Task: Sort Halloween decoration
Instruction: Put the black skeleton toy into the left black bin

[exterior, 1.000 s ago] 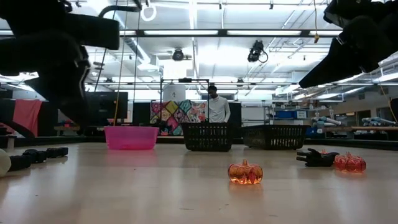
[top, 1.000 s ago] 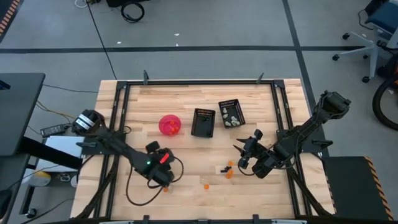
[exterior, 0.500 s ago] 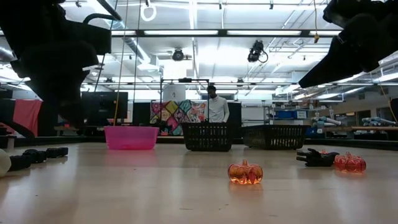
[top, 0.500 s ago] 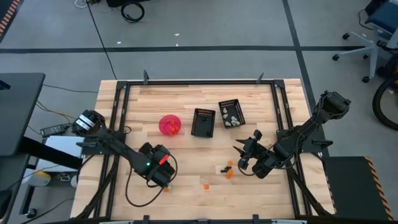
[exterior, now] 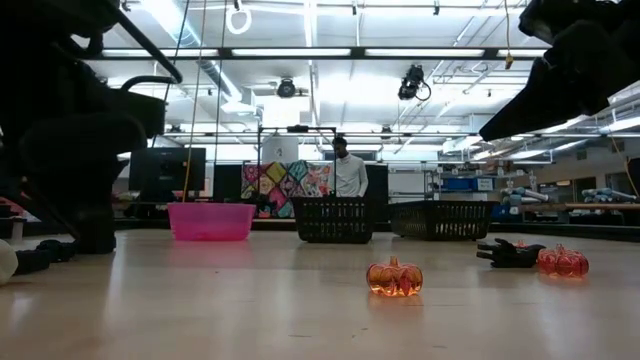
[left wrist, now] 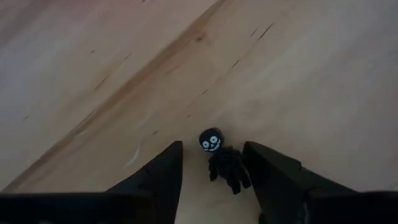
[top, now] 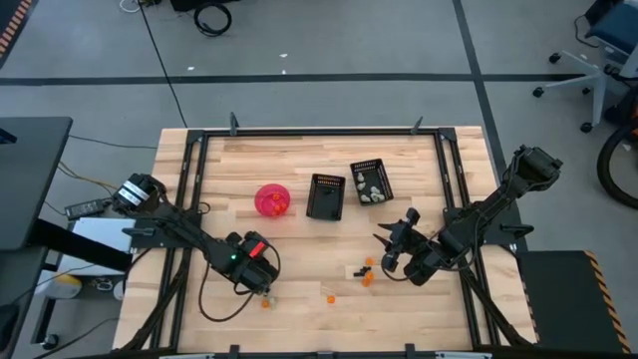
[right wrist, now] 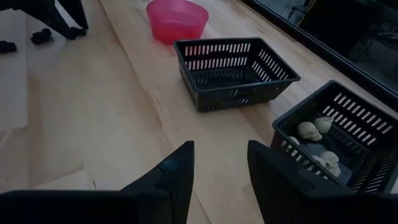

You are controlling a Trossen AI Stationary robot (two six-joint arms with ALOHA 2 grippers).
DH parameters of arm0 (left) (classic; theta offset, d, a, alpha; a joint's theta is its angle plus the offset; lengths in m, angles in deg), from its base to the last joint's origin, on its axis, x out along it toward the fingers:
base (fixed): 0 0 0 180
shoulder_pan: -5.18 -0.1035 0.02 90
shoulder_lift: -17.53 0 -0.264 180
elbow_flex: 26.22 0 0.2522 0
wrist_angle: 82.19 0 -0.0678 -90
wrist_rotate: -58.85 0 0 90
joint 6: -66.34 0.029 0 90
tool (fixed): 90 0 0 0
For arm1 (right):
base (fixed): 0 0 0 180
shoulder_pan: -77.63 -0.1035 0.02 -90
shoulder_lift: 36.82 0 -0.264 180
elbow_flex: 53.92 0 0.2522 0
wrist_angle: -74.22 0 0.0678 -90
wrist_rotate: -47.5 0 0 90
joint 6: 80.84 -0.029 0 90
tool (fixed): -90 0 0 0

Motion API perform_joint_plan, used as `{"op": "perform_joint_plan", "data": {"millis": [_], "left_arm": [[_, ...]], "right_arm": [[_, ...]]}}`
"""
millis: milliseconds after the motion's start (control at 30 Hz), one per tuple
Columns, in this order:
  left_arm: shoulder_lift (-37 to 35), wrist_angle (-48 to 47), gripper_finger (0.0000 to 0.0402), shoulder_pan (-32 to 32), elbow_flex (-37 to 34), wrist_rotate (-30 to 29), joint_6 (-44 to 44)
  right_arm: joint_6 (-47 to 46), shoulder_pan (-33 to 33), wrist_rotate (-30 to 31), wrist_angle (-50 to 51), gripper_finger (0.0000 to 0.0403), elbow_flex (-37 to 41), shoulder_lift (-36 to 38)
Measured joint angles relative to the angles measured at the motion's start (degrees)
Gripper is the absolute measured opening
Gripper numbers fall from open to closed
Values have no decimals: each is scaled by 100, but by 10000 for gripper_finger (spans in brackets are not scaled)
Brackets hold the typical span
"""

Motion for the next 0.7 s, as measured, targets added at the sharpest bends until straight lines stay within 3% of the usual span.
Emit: {"op": "perform_joint_plan", "data": {"millis": [467,700], "left_arm": [[29,-124,55,-4,435,31,1009],[26,38,48,-125,637,-306,1478]], "right_arm": [[42,31,-6,0,153,0,0],[42,31,-6,0,153,0,0]]}}
